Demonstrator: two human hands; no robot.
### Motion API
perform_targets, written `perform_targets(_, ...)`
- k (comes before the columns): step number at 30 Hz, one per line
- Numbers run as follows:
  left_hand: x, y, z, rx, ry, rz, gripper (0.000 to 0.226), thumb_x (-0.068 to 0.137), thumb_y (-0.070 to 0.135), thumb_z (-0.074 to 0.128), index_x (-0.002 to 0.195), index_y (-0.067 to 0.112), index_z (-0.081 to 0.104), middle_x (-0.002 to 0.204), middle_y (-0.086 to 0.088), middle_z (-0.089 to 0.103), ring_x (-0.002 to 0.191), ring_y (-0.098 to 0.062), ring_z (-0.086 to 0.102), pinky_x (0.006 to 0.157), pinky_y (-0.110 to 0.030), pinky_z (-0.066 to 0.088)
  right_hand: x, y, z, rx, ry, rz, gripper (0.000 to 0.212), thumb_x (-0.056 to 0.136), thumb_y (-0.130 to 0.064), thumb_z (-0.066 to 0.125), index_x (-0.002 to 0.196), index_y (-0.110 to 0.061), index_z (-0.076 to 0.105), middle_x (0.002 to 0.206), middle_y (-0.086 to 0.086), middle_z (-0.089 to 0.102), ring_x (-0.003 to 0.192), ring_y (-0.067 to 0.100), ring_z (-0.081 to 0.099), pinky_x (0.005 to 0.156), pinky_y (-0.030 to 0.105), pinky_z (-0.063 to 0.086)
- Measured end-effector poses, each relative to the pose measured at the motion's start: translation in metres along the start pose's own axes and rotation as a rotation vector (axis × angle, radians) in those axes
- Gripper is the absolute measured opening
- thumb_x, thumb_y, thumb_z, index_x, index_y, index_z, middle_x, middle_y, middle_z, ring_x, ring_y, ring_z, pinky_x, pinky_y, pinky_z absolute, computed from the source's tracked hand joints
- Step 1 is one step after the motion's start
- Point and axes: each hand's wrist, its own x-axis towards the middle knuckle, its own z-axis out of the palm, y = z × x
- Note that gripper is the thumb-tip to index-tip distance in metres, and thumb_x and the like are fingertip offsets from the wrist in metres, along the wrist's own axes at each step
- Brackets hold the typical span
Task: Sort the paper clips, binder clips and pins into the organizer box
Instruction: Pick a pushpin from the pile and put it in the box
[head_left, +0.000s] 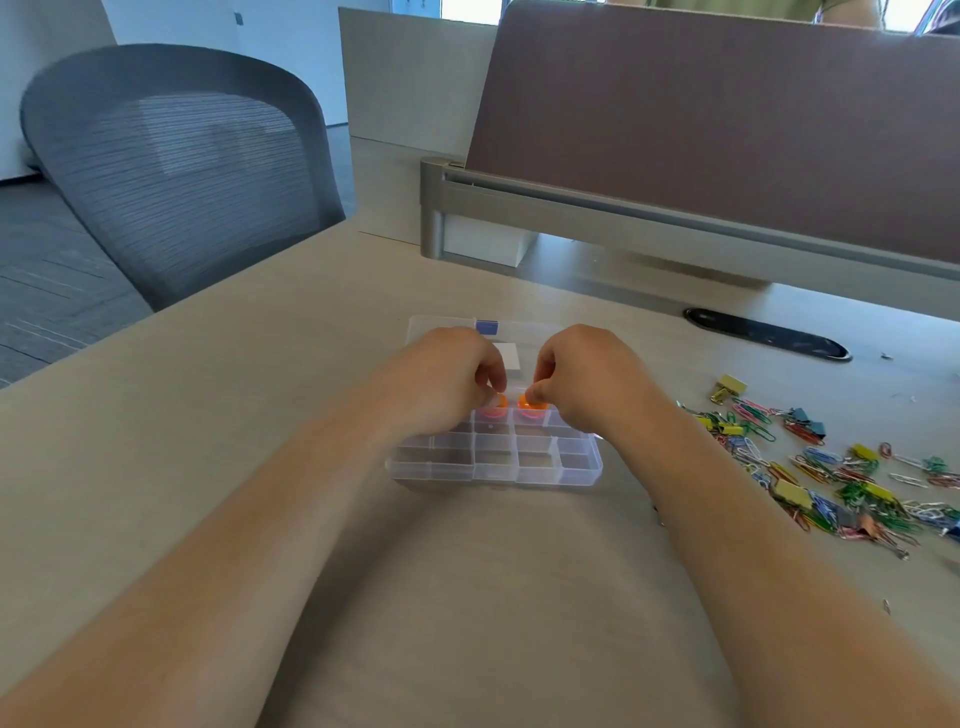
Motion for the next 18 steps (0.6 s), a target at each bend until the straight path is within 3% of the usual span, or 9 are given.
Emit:
perform_targets(2, -0.001, 0.002, 0.001, -0.001, 0.001, 0.009, 0.018, 0.091, 0.018, 0.060, 0.102, 0.025, 0.074, 0.094, 0.006, 0.062, 0.081, -0.011, 0.053, 0.058, -0.011, 0.033, 0.000, 0.000, 0.000, 0.002, -0.003, -0.004, 0.018, 0.083, -0.031, 0.077, 0.091, -0.014, 0.074, 0.085, 0.005, 0.069, 0.078, 0.020, 0.063, 0.069, 0.029, 0.047)
perform_targets(6, -0.002, 0.005, 0.002, -0.001, 0.013, 0.023, 0.021, 0.090, 0.016, 0.059, 0.102, 0.024, 0.075, 0.103, 0.005, 0.067, 0.090, -0.014, 0.058, 0.073, -0.017, 0.036, -0.001, -0.001, 0.002, 0.004, 0.012, -0.016, 0.015, 0.084, -0.028, 0.076, 0.088, -0.014, 0.073, 0.083, 0.005, 0.068, 0.076, 0.020, 0.063, 0.067, 0.029, 0.046)
perform_targets(11, -0.001, 0.006, 0.004, 0.002, 0.050, 0.038, 0.024, 0.093, 0.016, 0.056, 0.110, 0.022, 0.072, 0.104, 0.004, 0.066, 0.085, -0.011, 0.055, 0.060, -0.009, 0.033, 0.001, 0.006, -0.003, 0.063, 0.012, -0.039, 0.018, 0.086, -0.030, 0.073, 0.088, -0.012, 0.075, 0.085, 0.006, 0.071, 0.078, 0.021, 0.064, 0.067, 0.030, 0.048)
perform_targets(14, 0.000, 0.008, 0.007, 0.021, 0.095, 0.061, 0.029, 0.095, 0.013, 0.052, 0.111, 0.024, 0.073, 0.117, 0.003, 0.067, 0.102, -0.015, 0.061, 0.079, -0.016, 0.042, 0.001, 0.014, -0.014, 0.107, -0.022, -0.042, 0.022, 0.093, -0.015, 0.056, 0.098, -0.007, 0.076, 0.099, 0.012, 0.073, 0.086, 0.026, 0.067, 0.076, 0.034, 0.054)
perform_targets(16, 0.001, 0.010, 0.009, 0.046, 0.090, 0.083, 0.032, 0.097, 0.012, 0.048, 0.112, 0.025, 0.072, 0.118, 0.003, 0.066, 0.103, -0.016, 0.062, 0.085, -0.021, 0.044, -0.002, 0.017, -0.020, 0.109, -0.076, -0.058, 0.030, 0.095, -0.007, 0.047, 0.110, -0.011, 0.073, 0.107, 0.006, 0.072, 0.081, 0.018, 0.064, 0.072, 0.028, 0.048)
perform_targets(18, 0.002, 0.011, 0.011, 0.075, 0.074, 0.111, 0.035, 0.098, 0.011, 0.046, 0.114, 0.027, 0.072, 0.117, 0.002, 0.065, 0.099, -0.018, 0.062, 0.084, -0.022, 0.045, -0.003, 0.021, -0.021, 0.128, -0.110, -0.088, 0.032, 0.096, -0.008, 0.050, 0.122, -0.016, 0.067, 0.102, 0.003, 0.071, 0.068, 0.006, 0.060, 0.063, 0.021, 0.043)
